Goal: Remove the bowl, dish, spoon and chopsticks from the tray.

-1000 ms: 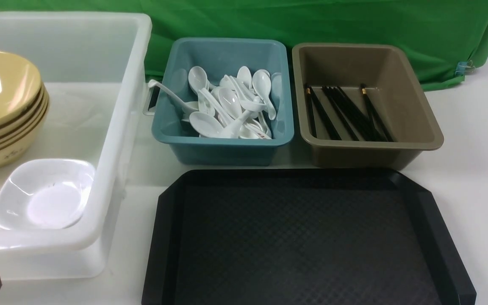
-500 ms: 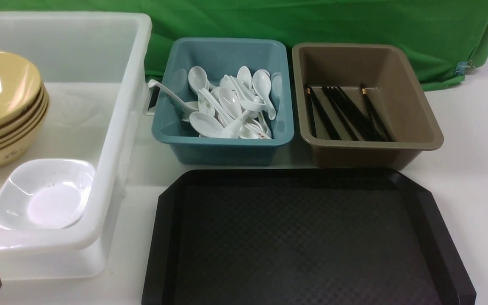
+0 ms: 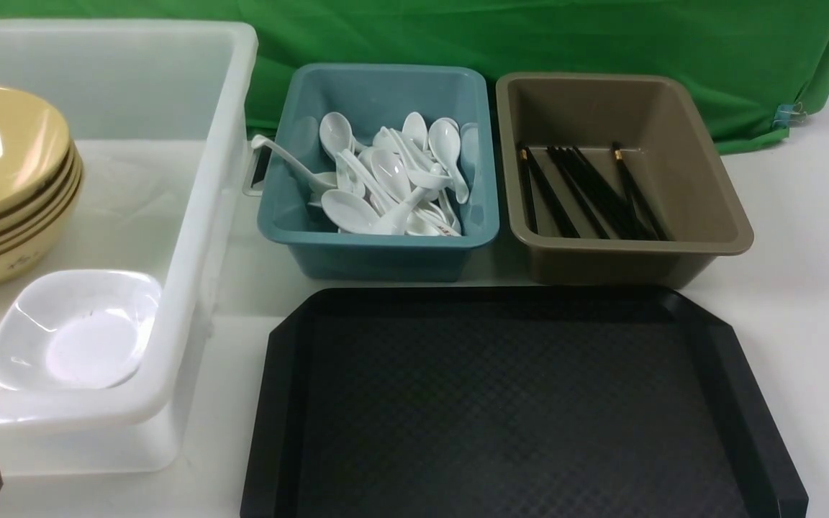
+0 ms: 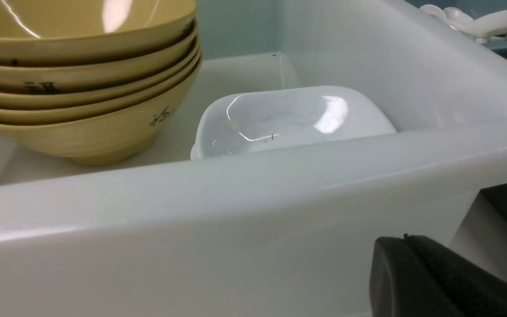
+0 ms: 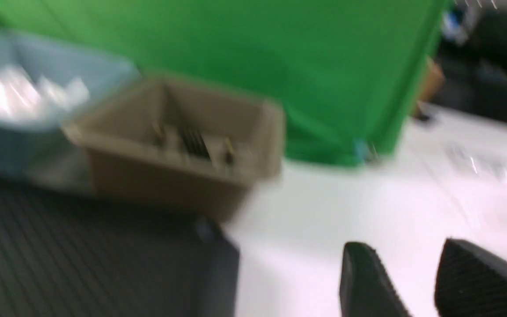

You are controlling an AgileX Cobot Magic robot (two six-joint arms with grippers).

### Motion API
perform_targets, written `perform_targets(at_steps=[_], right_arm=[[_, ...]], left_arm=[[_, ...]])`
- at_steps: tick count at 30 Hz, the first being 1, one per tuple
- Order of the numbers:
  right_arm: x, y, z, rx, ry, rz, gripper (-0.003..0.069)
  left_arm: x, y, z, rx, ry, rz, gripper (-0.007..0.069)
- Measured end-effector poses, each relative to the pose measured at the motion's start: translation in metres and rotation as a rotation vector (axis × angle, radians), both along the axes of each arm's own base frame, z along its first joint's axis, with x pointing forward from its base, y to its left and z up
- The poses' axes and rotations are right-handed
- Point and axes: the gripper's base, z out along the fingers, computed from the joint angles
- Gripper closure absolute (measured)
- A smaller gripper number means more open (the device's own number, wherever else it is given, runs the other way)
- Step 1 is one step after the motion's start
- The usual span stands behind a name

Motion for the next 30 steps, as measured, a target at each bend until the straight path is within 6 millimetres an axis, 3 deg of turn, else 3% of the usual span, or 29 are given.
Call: perform_targets(at_steps=[4, 30], right_arm=[[0.000, -0.002, -0.014, -0.009, 0.094, -0.022, 0.0421], [0.000, -0.002, -0.014, -0.020, 0.097, -0.021, 0.0421]], left_arm=[[0.000, 0.000, 0.000, 0.006, -0.004, 0.000, 0.0623], [0.000, 0.000, 0.000, 0.005, -0.002, 0.000, 0.0623]])
